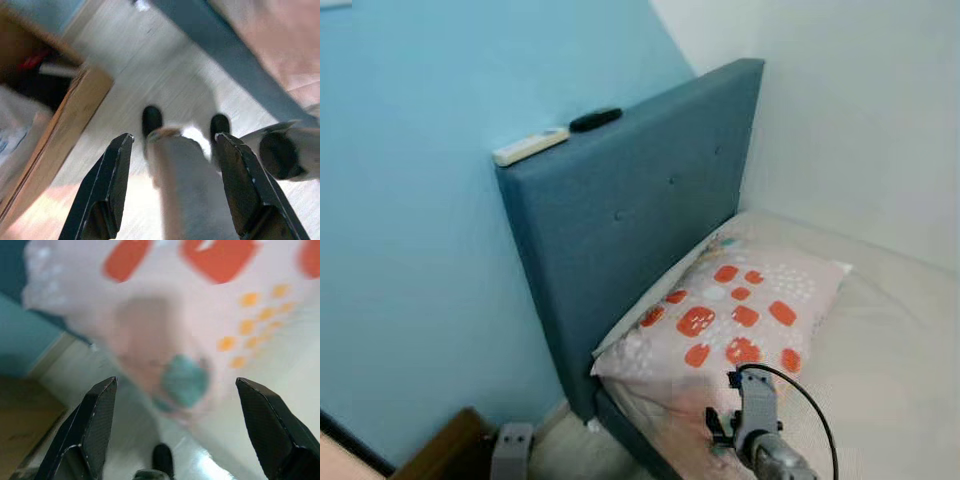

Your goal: Clean up the room

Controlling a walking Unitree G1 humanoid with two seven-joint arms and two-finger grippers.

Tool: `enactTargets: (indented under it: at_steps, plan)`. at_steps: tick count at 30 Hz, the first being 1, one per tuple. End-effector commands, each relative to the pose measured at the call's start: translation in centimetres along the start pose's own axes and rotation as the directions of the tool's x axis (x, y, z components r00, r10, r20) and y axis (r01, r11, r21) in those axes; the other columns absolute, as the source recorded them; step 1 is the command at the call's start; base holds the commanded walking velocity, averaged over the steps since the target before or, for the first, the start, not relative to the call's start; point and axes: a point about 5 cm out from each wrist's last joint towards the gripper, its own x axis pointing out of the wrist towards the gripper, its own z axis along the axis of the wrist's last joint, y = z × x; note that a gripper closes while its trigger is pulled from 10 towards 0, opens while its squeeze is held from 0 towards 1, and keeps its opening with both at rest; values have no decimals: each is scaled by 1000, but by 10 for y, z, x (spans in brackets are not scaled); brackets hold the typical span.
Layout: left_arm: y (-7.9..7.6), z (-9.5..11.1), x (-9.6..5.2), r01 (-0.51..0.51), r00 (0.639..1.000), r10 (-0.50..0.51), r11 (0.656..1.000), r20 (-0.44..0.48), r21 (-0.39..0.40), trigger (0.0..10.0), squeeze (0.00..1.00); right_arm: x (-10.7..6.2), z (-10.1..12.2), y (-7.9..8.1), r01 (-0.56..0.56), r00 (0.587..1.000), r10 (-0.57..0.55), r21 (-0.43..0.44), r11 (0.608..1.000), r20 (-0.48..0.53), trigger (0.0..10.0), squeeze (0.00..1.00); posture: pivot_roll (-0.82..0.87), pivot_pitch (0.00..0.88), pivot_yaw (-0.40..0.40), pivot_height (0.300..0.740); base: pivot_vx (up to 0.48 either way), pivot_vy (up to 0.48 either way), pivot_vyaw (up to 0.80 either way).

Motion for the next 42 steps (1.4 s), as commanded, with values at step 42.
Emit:
enactTargets:
  at_steps: [42]
  plan:
    - [4, 0, -1, -28, 1000, 29, 999, -8, 17, 10000, 0, 1, 1, 17, -130, 991, 130, -101, 986, -2, 10000, 0, -29, 0, 3, 729, 0, -74, 367]
